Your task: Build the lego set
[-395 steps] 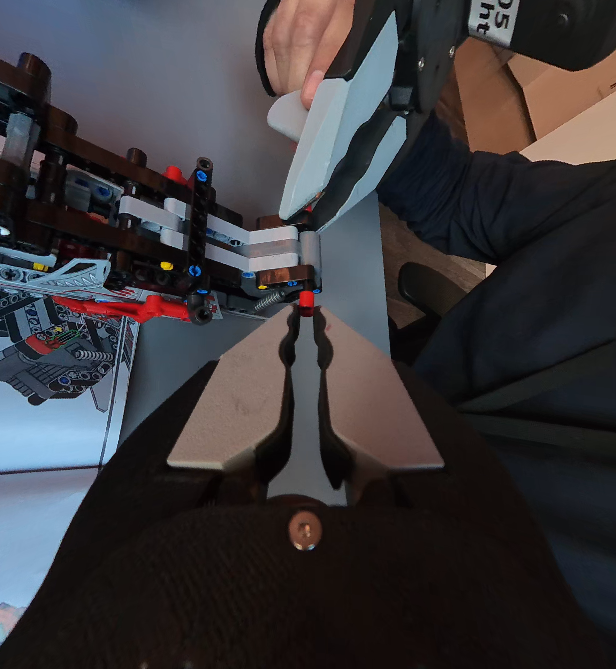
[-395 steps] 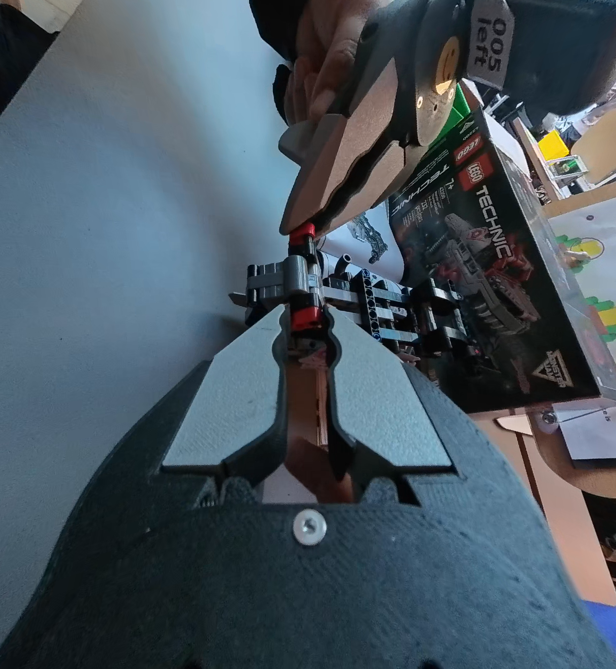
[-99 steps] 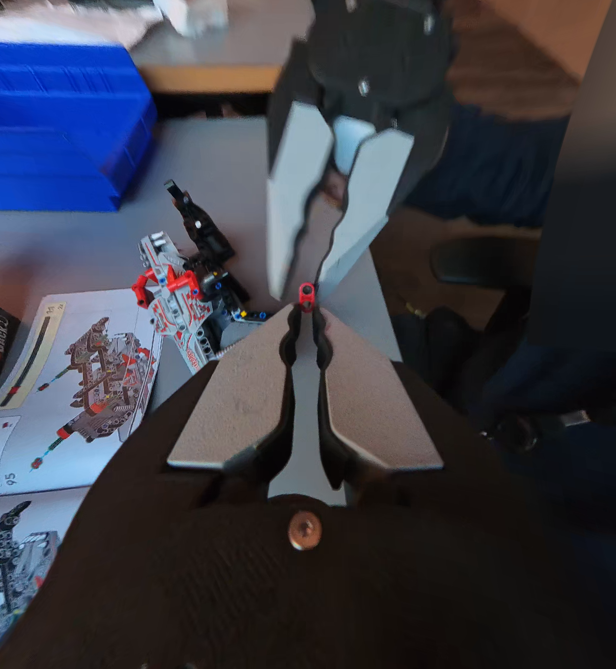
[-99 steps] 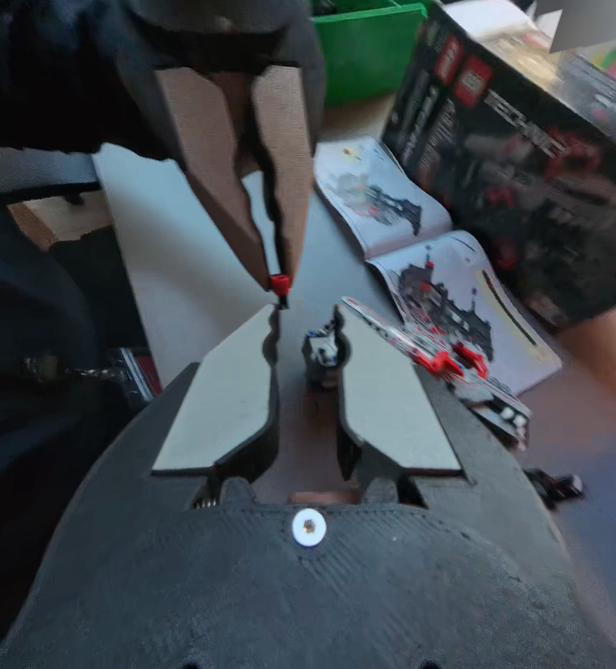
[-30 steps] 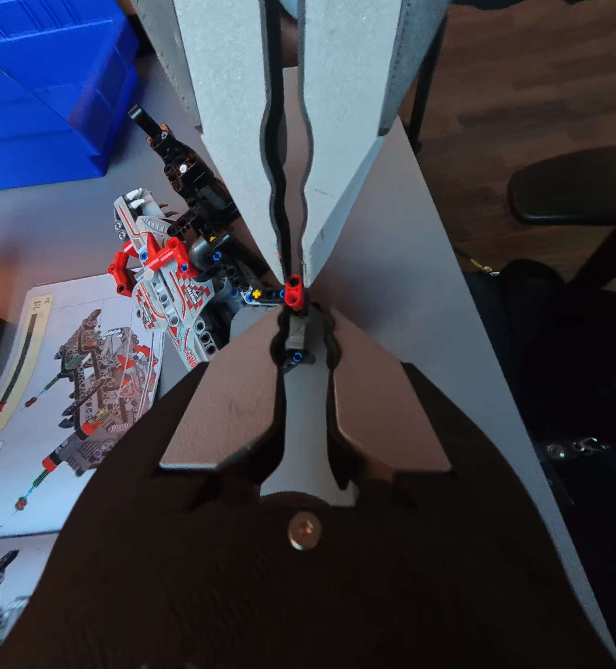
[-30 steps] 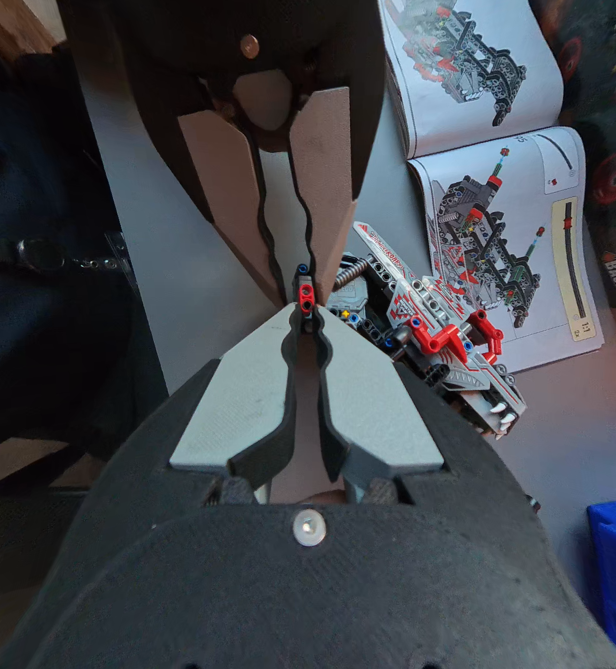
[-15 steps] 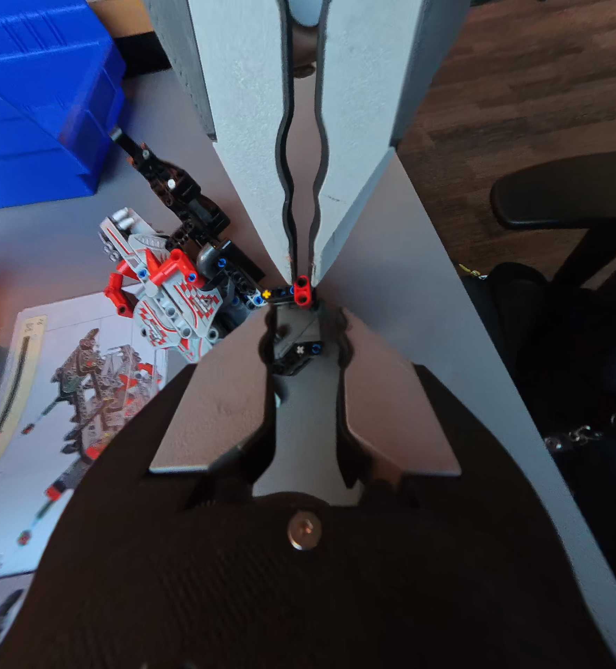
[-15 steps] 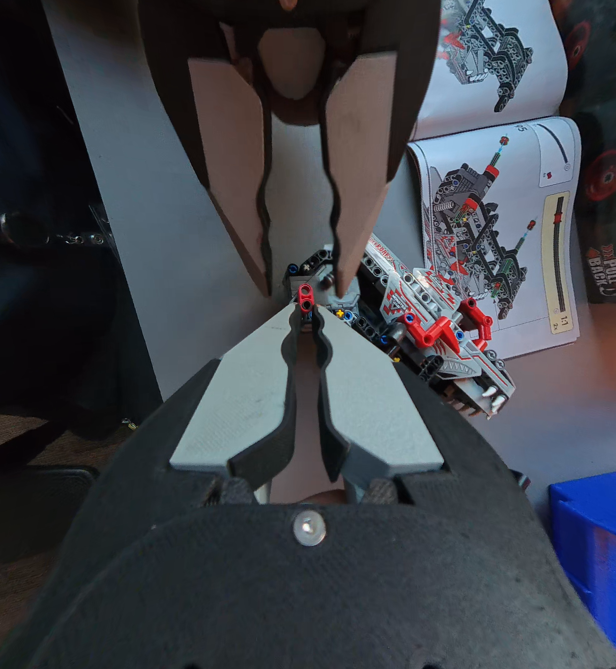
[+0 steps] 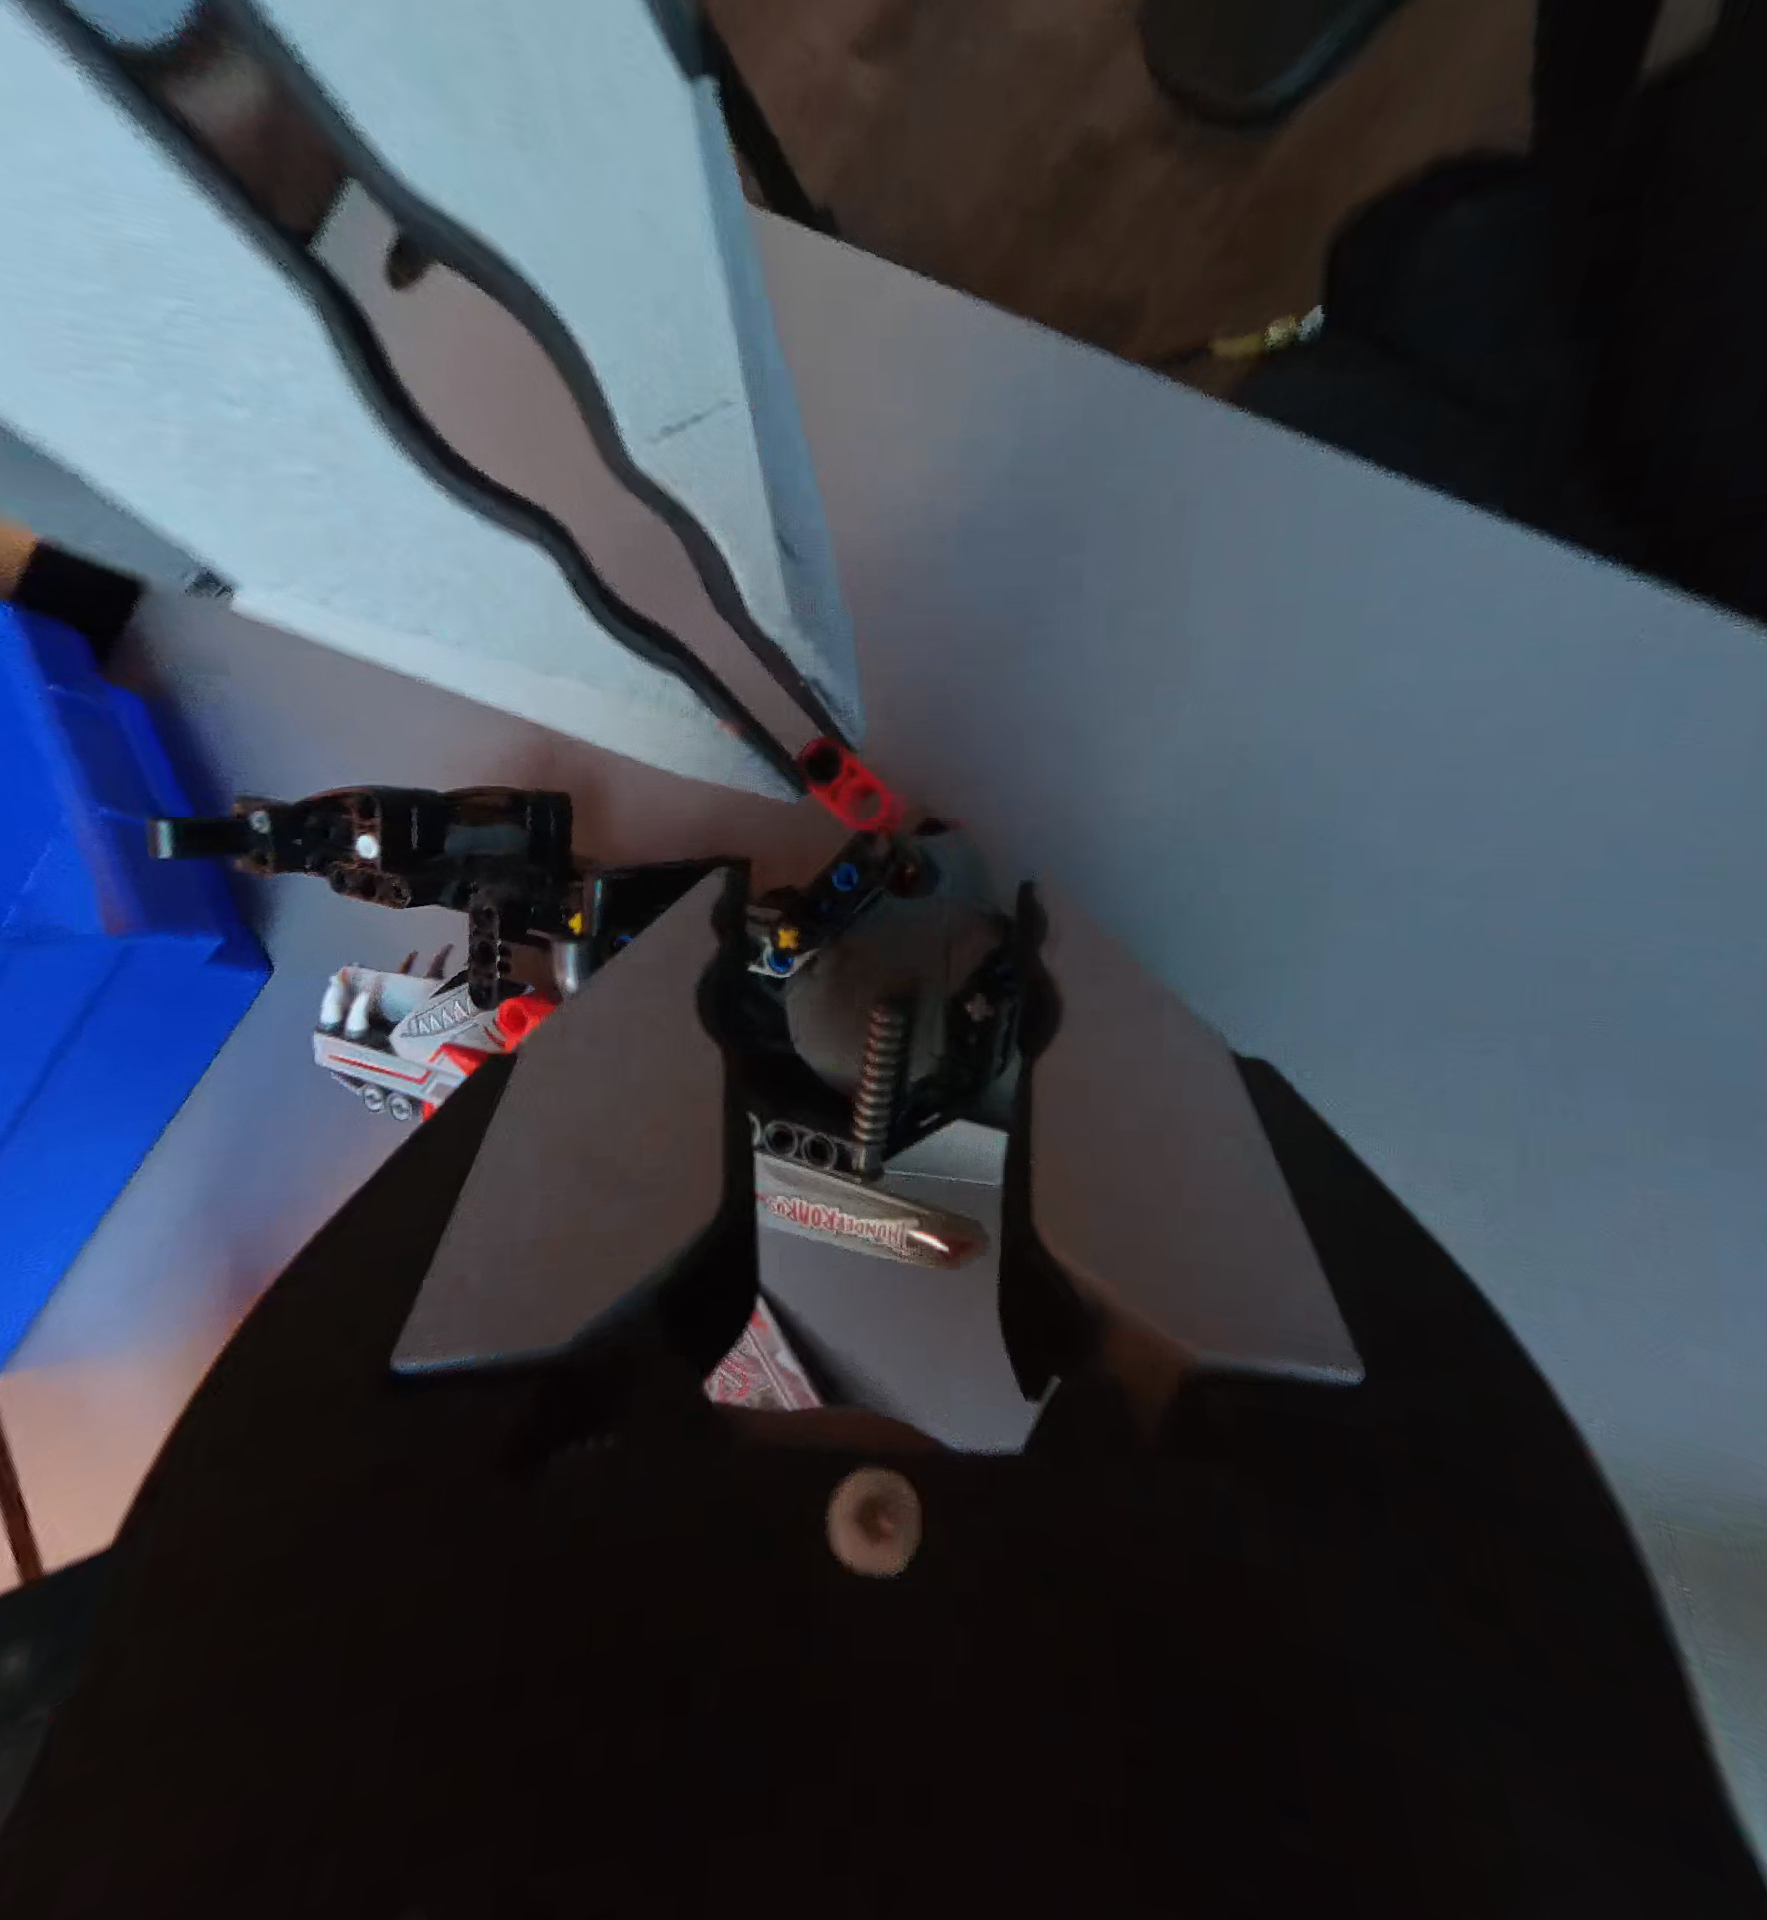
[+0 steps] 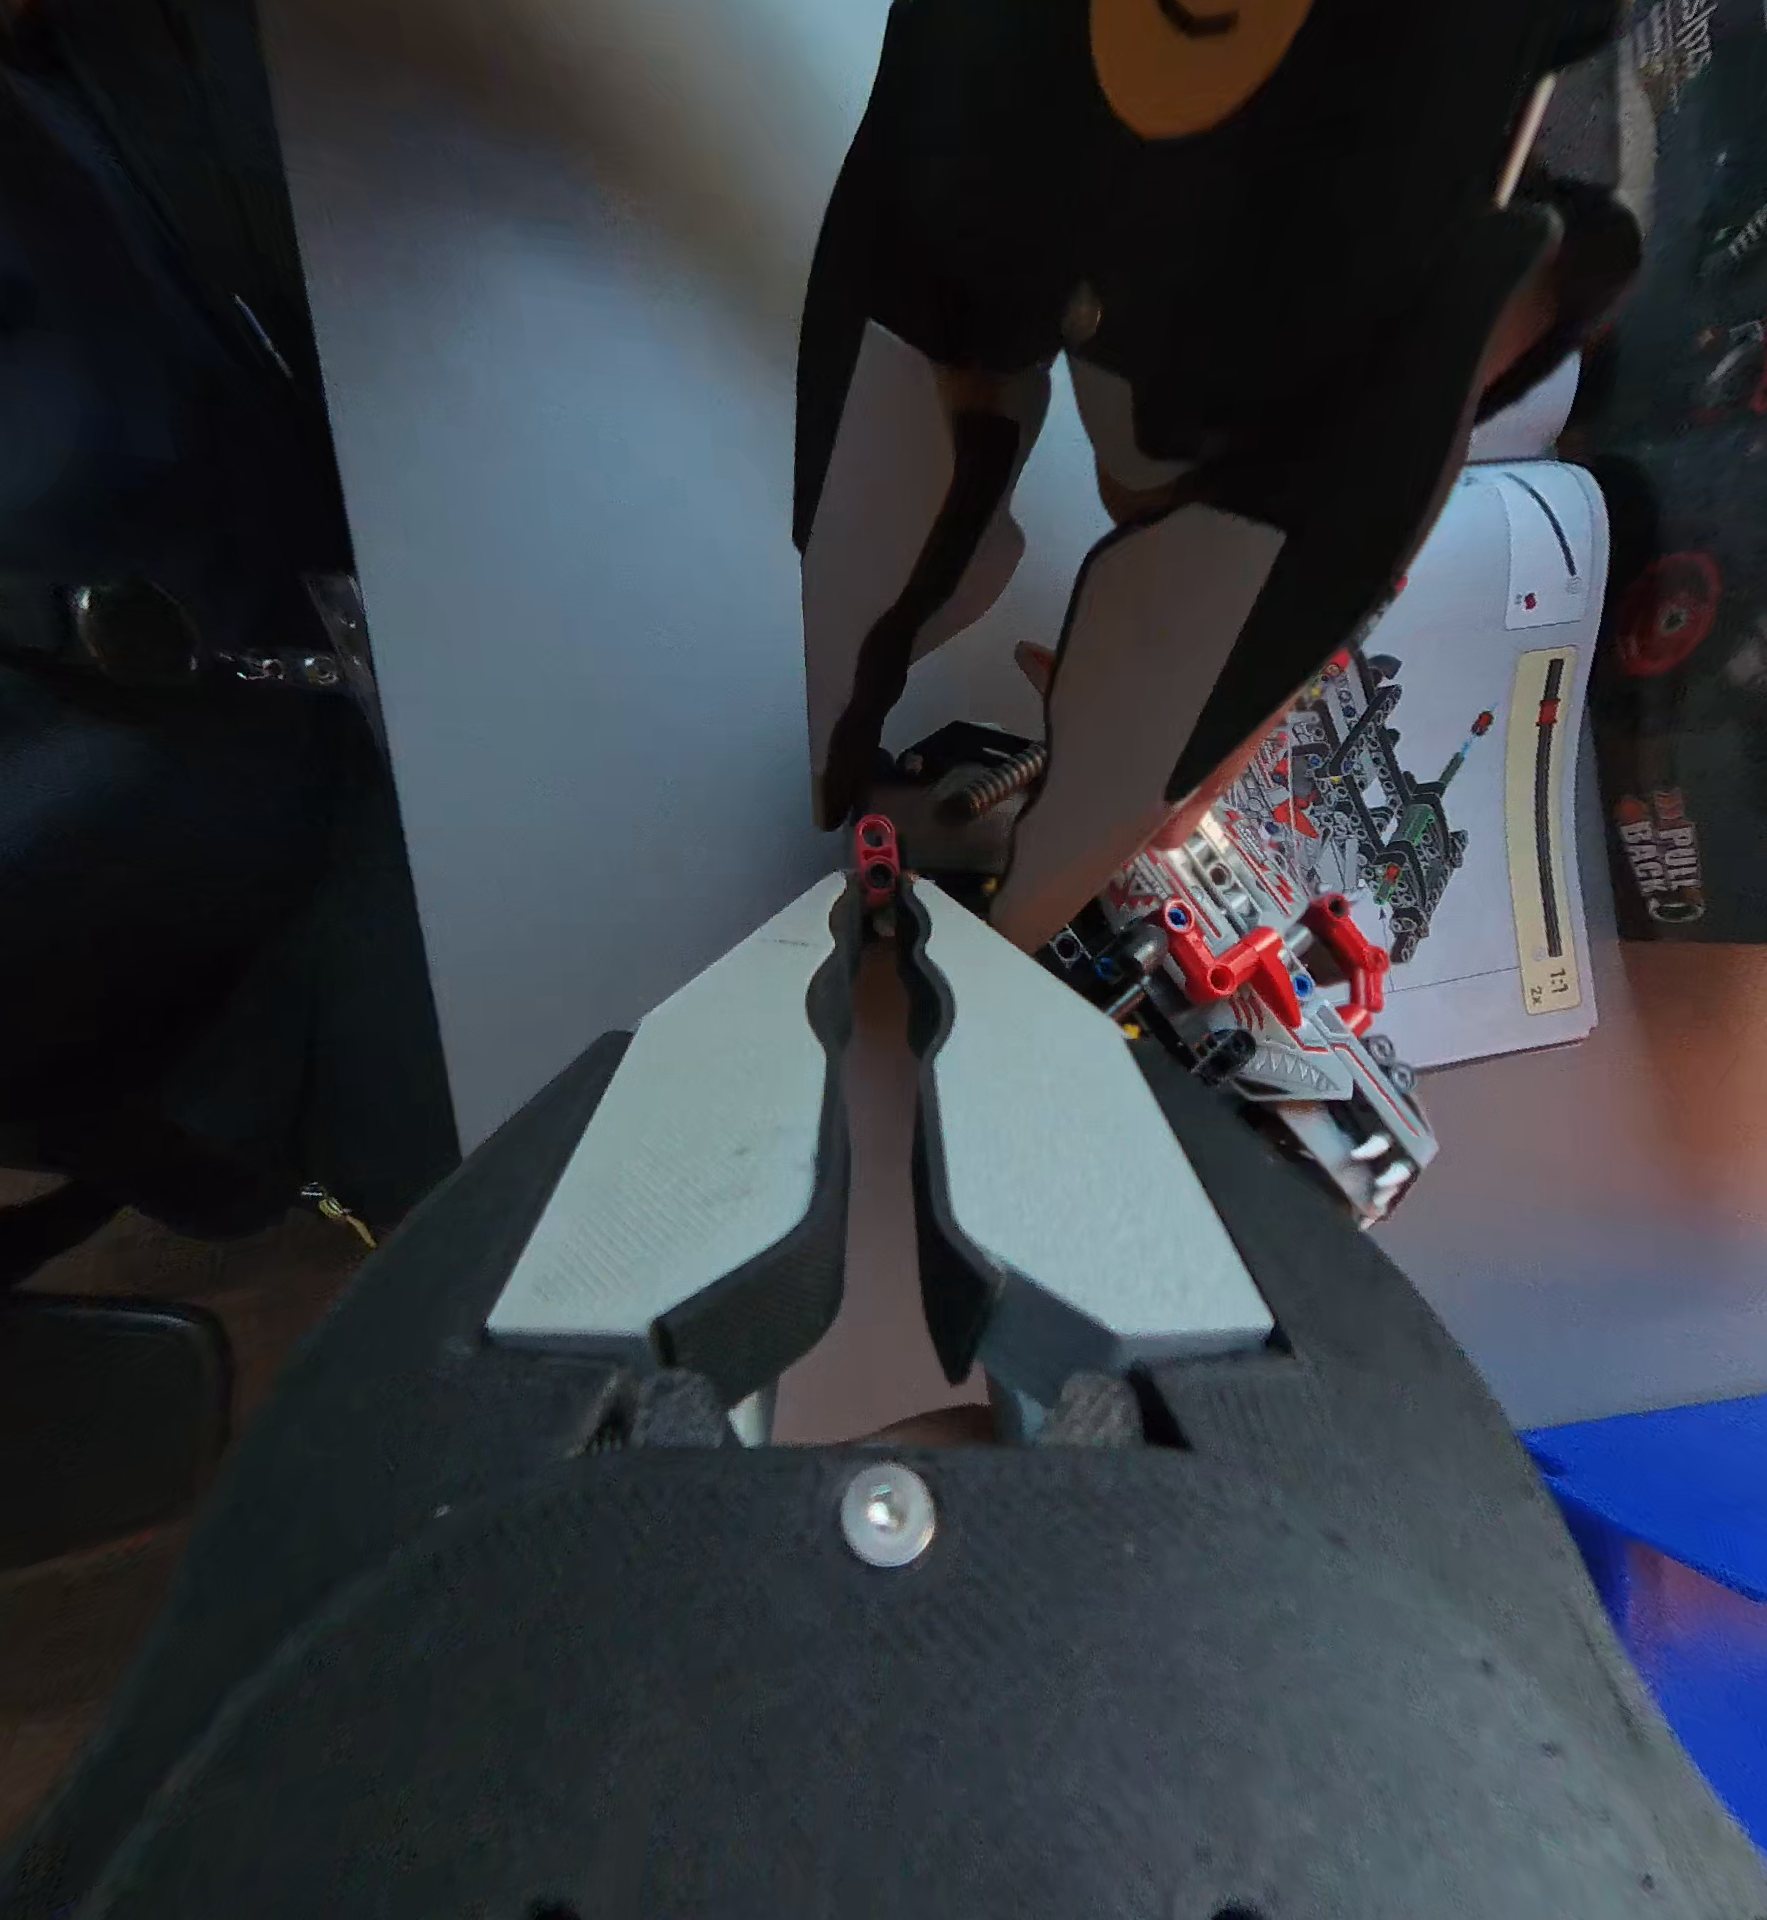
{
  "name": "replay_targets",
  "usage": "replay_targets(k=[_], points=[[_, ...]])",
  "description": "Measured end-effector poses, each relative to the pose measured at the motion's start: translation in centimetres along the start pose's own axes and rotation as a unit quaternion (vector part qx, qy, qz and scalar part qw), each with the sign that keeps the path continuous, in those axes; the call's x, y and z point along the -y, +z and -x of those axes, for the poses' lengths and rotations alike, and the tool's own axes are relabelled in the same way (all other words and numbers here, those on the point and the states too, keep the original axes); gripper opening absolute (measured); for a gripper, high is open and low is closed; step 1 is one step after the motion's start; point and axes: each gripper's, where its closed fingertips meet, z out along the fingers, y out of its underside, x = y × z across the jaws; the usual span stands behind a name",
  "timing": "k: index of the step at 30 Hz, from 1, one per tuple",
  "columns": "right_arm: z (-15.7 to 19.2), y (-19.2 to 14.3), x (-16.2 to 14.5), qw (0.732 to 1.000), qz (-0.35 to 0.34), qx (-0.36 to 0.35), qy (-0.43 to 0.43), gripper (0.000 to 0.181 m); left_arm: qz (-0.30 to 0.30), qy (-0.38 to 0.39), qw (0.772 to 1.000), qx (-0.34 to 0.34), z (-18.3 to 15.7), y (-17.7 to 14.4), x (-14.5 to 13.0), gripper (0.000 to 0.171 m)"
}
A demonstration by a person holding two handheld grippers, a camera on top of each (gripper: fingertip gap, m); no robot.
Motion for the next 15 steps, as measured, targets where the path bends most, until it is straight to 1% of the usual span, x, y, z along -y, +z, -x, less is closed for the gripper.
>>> replay_targets(k=[2, 5, 7, 9, 10, 15], points=[[-0.4, 0.2, -0.2, 1.000, 0.002, 0.000, -0.001, 0.002, 0.006, 0.005, 1.000, -0.018, 0.0, 0.5, -0.1, 0.044], [-0.8, 0.3, -0.2, 1.000, -0.015, 0.004, 0.011, 0.002, -0.018, -0.016, 0.999, -0.030, 0.2, 1.0, 0.1, 0.044], [-1.0, 0.3, -0.2, 0.999, -0.027, 0.009, 0.022, 0.002, -0.048, -0.039, 0.997, -0.044, 0.1, 1.1, 0.4, 0.041], [-1.2, 0.6, -0.7, 0.999, -0.025, 0.008, 0.022, 0.002, -0.087, -0.070, 0.992, -0.060, -0.1, 1.1, 0.7, 0.033], [-1.1, 0.8, -1.0, 0.999, -0.020, 0.013, 0.022, 0.002, -0.101, -0.072, 0.991, -0.059, 0.1, 1.1, 0.8, 0.032], [-0.8, 1.1, -0.8, 0.999, -0.025, 0.016, 0.018, 0.002, -0.107, -0.066, 0.990, -0.061, 0.3, 1.0, 0.6, 0.033]])
